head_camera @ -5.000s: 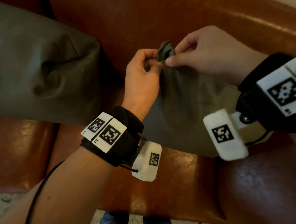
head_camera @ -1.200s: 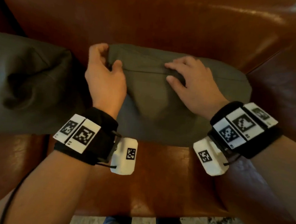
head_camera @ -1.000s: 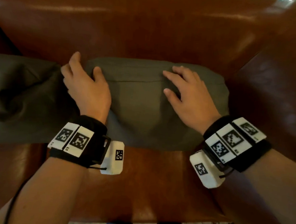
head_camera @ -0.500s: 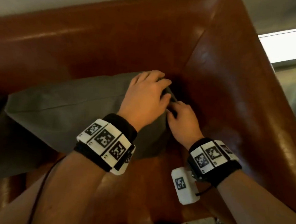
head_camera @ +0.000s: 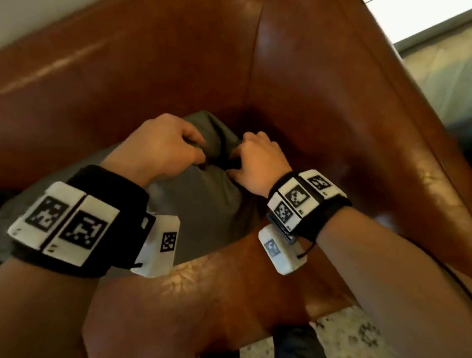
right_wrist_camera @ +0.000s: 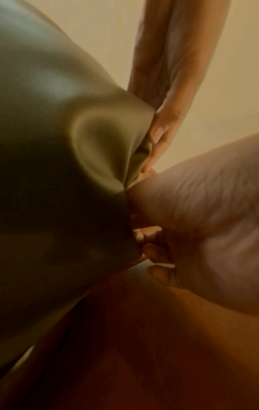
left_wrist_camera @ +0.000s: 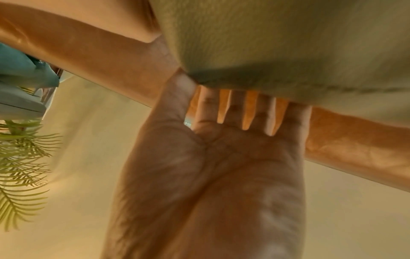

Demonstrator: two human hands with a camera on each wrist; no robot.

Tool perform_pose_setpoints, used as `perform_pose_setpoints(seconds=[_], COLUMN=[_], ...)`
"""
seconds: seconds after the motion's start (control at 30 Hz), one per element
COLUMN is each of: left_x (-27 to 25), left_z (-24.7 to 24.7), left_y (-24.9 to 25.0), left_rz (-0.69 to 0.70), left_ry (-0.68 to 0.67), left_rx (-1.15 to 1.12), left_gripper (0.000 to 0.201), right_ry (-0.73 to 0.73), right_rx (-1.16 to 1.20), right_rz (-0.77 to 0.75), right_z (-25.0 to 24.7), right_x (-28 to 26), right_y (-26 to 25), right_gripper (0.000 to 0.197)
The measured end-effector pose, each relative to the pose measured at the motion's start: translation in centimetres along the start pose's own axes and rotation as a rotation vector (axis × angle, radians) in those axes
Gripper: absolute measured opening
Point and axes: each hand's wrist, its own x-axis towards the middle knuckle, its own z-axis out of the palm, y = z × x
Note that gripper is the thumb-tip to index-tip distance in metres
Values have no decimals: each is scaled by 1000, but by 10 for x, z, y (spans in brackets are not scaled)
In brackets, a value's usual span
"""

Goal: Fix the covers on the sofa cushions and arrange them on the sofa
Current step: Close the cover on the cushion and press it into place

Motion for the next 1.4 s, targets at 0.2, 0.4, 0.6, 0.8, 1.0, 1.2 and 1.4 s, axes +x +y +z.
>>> perform_pose_setpoints(seconds=[0.2,0.4,0.6,0.8,1.0,1.2,1.4], left_x=[9,26,48,67,75,75,59], left_z=[-1,16,4,-17,-28,-30,-27], left_y=[19,54,54,45,45,40,48], left_rz=[22,289,211,-8,-200,-230,246], left_ry=[-3,-123,-277,-307,-327,-281,-265], left_rx=[200,864,852,546,265,128,391], left_gripper=[16,27,16,20,30,28,17], right_ry=[-10,20,74,139,175,390,526], right_rx=[85,343,538,587,575,483,471], right_rz=[-2,78,164,122,108,73,34], right_z=[0,10,22,19,22,25,19], right_x=[-6,-16,-15,-22,-35,-51,-56], right_y=[-2,0,-7,-15,-14,-21,-25], right_gripper=[23,31,29,20,16,10,12])
